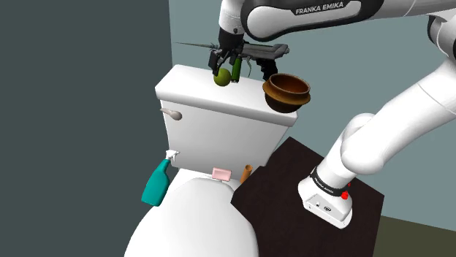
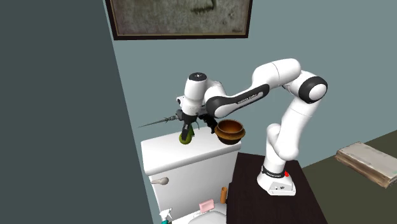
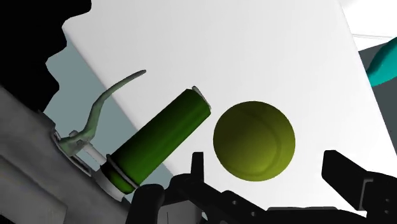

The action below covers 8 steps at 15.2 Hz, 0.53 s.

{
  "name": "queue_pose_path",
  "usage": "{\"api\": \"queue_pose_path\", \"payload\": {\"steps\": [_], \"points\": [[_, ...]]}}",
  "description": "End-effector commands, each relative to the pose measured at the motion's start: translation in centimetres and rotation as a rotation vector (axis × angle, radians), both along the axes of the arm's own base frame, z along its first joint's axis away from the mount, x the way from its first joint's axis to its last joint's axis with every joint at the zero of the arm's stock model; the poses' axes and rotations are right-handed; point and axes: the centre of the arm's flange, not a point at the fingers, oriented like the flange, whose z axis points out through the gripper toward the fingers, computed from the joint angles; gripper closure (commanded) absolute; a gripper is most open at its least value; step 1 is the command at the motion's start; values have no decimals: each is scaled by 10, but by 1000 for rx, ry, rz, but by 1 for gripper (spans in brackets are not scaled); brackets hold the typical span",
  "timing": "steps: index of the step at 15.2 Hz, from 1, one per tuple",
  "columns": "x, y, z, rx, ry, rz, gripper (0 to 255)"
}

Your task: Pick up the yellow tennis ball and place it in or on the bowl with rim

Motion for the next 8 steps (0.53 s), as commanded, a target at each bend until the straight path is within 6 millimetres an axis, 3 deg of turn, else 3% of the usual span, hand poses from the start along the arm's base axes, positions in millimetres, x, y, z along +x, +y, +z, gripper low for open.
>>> {"api": "queue_pose_path", "payload": {"steps": [1,5,8], "points": [[-1,1,-12,-24,-13,8,0],[5,-4,-35,-24,-13,8,0],[5,-4,-35,-24,-13,8,0]]}}
